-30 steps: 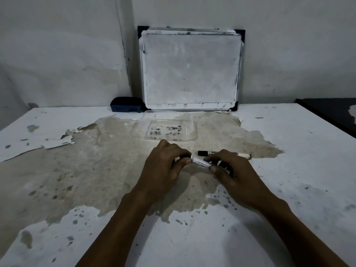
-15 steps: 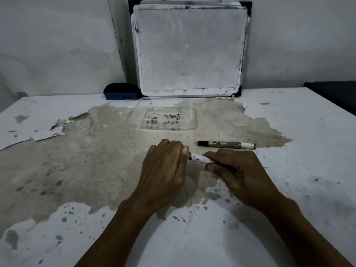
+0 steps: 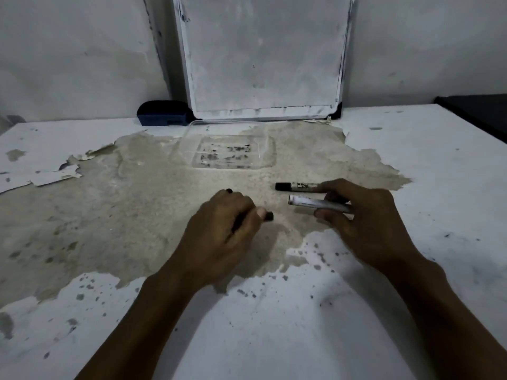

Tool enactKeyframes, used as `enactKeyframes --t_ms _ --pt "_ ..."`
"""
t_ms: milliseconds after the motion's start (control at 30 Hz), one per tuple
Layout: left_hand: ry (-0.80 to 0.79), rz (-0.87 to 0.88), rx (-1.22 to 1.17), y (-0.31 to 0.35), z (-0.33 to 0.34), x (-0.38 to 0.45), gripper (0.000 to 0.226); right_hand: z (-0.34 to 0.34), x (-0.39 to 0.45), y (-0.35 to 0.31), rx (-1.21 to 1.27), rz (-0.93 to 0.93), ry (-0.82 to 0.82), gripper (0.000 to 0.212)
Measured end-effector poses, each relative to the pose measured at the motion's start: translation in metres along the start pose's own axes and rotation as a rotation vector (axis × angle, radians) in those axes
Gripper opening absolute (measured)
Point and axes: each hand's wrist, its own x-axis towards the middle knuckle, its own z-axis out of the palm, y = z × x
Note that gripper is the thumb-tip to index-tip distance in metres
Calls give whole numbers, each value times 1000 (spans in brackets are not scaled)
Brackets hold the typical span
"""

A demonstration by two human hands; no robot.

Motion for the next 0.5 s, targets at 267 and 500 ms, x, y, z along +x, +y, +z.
enactKeyframes --t_ms 267,500 --pt "-266 206 200 0 11 -8 29 -2 5 -9 -380 -154 -69 26" --pt "-50 124 90 3 5 -5 47 4 30 -35 -644 -327 -138 45"
